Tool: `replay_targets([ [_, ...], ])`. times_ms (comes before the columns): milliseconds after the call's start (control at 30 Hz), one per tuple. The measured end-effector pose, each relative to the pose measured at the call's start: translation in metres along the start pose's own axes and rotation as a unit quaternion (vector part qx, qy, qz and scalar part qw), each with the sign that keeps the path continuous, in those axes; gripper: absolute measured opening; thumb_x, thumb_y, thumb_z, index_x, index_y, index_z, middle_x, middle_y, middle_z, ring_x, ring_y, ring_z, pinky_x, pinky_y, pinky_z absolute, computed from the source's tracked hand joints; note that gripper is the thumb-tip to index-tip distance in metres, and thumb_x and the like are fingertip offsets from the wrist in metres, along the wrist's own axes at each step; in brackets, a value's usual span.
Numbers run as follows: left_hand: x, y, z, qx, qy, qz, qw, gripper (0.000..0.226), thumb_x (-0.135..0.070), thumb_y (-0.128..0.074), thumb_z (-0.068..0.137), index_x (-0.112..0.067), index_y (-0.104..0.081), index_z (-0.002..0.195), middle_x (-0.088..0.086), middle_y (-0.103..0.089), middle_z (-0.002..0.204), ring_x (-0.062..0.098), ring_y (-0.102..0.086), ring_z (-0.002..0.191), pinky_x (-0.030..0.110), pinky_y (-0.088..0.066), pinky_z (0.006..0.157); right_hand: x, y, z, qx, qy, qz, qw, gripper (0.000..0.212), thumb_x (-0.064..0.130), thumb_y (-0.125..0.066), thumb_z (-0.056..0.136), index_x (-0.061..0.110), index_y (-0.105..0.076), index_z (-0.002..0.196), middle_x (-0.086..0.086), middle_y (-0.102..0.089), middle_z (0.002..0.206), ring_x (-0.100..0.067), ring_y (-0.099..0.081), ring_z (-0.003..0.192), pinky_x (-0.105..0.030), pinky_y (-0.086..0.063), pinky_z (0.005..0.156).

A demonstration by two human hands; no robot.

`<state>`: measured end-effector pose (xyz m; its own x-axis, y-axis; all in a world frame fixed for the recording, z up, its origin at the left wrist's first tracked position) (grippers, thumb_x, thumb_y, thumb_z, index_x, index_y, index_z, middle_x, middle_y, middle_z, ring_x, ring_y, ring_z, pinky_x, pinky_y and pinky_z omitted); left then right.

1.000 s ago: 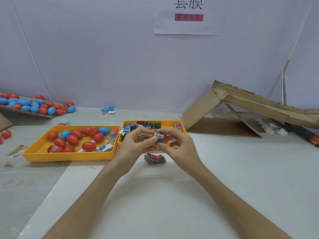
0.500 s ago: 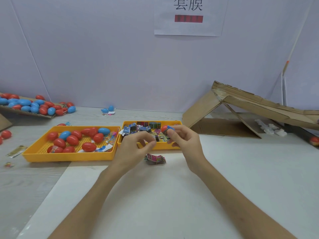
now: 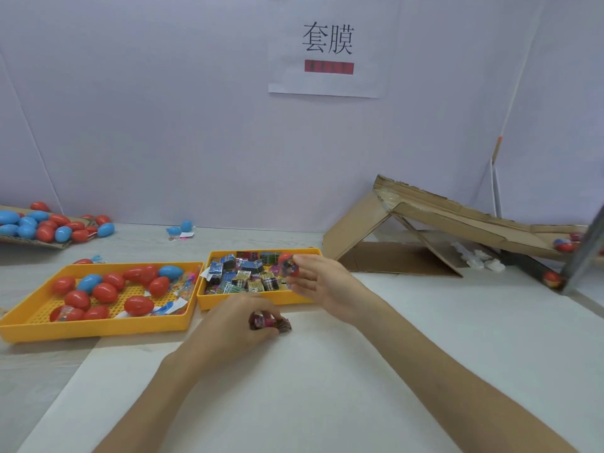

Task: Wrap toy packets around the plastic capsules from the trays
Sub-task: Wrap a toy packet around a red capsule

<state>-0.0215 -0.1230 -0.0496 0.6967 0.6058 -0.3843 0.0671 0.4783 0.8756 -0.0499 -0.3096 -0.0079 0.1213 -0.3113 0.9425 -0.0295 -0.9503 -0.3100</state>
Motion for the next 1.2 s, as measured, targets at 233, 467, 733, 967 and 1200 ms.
replay_targets([
  [233, 0.002, -0.003, -0.002, 0.002, 0.009, -0.020, 1.000, 0.021, -0.039, -0.077, 0.085, -0.039, -0.071, 0.104, -0.026, -0.063, 0.096, -0.002, -0.058, 0.092, 0.024, -0.051, 0.081, 0.100, 0.046, 0.021, -0.095, 0.147, 0.274, 0.946, 0.039, 0.033, -0.051, 0.104, 0.007, -0.045, 0.133, -0.020, -0.063, 0.123, -0.029, -0.067, 0.104, -0.036, -0.056, 0.080],
  [467, 0.001, 0.001, -0.003, -0.024, 0.025, -0.090, 0.995, 0.022, -0.029, -0.079, 0.086, -0.039, -0.069, 0.102, -0.022, -0.067, 0.094, -0.002, -0.061, 0.088, 0.018, -0.051, 0.075, 0.006, 0.046, -0.004, -0.134, 0.208, -0.155, 0.956, 0.027, -0.003, -0.052, 0.097, 0.013, -0.074, 0.092, -0.004, -0.074, 0.080, -0.013, -0.064, 0.062, -0.026, -0.054, 0.063],
  [733, -0.006, 0.005, -0.003, -0.068, 0.023, -0.164, 0.984, 0.030, -0.011, -0.078, 0.084, -0.024, -0.070, 0.110, -0.012, -0.072, 0.094, -0.007, -0.064, 0.089, 0.007, -0.046, 0.070, -0.038, 0.011, -0.018, 0.022, 0.314, -0.461, 0.830, 0.031, -0.003, -0.066, 0.085, 0.021, -0.077, 0.102, 0.009, -0.069, 0.101, -0.005, -0.062, 0.090, -0.012, -0.042, 0.069],
  [967, -0.004, 0.004, -0.003, -0.082, 0.035, -0.195, 0.977, 0.034, -0.010, -0.078, 0.083, -0.028, -0.066, 0.110, -0.013, -0.072, 0.095, -0.002, -0.065, 0.094, 0.012, -0.049, 0.073, -0.044, 0.014, -0.016, 0.046, 0.288, -0.485, 0.825, 0.032, 0.006, -0.069, 0.084, 0.021, -0.076, 0.111, 0.009, -0.068, 0.105, 0.004, -0.058, 0.094, -0.006, -0.040, 0.078],
  [1200, -0.004, 0.004, -0.001, -0.086, 0.041, -0.216, 0.972, 0.035, -0.009, -0.078, 0.083, -0.027, -0.066, 0.110, -0.009, -0.072, 0.096, 0.001, -0.065, 0.094, 0.016, -0.054, 0.073, -0.041, 0.011, -0.017, 0.023, 0.295, -0.492, 0.819, 0.021, 0.008, -0.074, 0.085, 0.019, -0.078, 0.103, 0.006, -0.070, 0.097, -0.003, -0.063, 0.084, -0.012, -0.043, 0.071],
])
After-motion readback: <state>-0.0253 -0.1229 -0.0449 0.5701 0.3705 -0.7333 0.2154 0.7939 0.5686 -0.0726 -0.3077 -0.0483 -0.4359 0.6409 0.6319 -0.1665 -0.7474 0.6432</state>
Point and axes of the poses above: each hand's wrist, its own z-axis towards the middle knuckle, its own y-axis out of the back of the hand, x = y × z, the point moved 2 cm from there along z, towards the middle knuckle
